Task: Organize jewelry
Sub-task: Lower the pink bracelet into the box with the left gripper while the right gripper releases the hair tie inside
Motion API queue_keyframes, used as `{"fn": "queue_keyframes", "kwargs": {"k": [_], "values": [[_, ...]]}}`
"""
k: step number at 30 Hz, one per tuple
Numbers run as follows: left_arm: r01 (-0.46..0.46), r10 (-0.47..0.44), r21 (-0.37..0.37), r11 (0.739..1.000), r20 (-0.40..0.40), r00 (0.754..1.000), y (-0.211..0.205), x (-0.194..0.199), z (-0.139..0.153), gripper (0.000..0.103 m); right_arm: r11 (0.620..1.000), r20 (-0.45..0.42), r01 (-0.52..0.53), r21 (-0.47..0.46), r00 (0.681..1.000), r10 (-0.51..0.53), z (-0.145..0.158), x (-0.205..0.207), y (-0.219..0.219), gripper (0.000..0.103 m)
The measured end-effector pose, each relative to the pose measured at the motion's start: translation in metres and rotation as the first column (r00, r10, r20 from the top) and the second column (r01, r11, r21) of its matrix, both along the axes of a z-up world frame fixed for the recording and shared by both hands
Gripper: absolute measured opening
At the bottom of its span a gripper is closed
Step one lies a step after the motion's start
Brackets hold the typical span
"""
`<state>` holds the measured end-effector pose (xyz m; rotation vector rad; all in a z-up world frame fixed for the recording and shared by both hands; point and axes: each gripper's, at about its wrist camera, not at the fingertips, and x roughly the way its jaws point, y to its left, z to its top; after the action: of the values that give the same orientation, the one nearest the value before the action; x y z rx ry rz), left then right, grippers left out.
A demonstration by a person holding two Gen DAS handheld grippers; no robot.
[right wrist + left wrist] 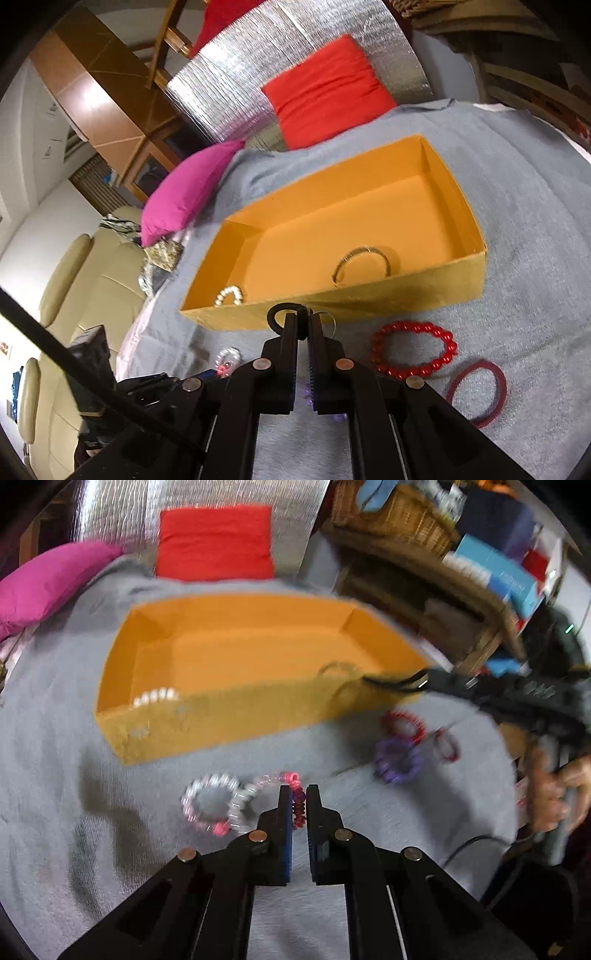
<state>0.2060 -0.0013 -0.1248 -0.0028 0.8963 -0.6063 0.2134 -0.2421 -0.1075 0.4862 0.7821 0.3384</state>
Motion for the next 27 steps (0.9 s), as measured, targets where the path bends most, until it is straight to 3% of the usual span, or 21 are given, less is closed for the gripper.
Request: {"fn": "queue_keyframes", "kwargs": {"k": [4, 8, 12, 14, 19, 27], "values": [[0.012, -0.004, -0.137, 0.99, 0.054, 0.999, 0.01, -0.006, 0.035, 0.007, 0.999, 0.063, 0.025, 0.04, 0.998, -0.028, 0.013, -0.004, -0.007, 0.006], [0.007, 0.023, -0.231, 0.973, 0.129, 0.991, 0.01, -0.001, 0.071, 0.007, 0.987, 0.14, 0.135, 0.086, 0.979, -0.146, 0.03, -0.006, -0.031, 0.006], [-0.001, 0.049, -0.262, 0.965, 0.177, 0.983, -0.005, 0.017, 0.092, 0.007, 0.962, 0.126, 0.249, 0.116, 0.957, -0.263, 0.029, 0.005, -0.054, 0.006], [-0.017, 0.064, -0.251, 0.968, 0.181, 0.981, -0.012, 0.029, 0.097, 0.007, 0.958, 0.11, 0.274, 0.089, 0.953, -0.283, 0.027, 0.015, -0.055, 0.006], [-0.084, 0.115, -0.196, 0.977, 0.15, 0.982, -0.037, 0.078, 0.078, 0.007, 0.959, 0.079, 0.283, -0.014, 0.957, -0.281, 0.021, 0.039, -0.046, 0.006], [-0.183, 0.181, -0.078, 0.98, -0.021, 0.983, -0.055, 0.124, 0.005, 0.007, 0.945, -0.009, 0.29, -0.147, 0.955, -0.295, -0.004, 0.075, -0.043, 0.009]]}}
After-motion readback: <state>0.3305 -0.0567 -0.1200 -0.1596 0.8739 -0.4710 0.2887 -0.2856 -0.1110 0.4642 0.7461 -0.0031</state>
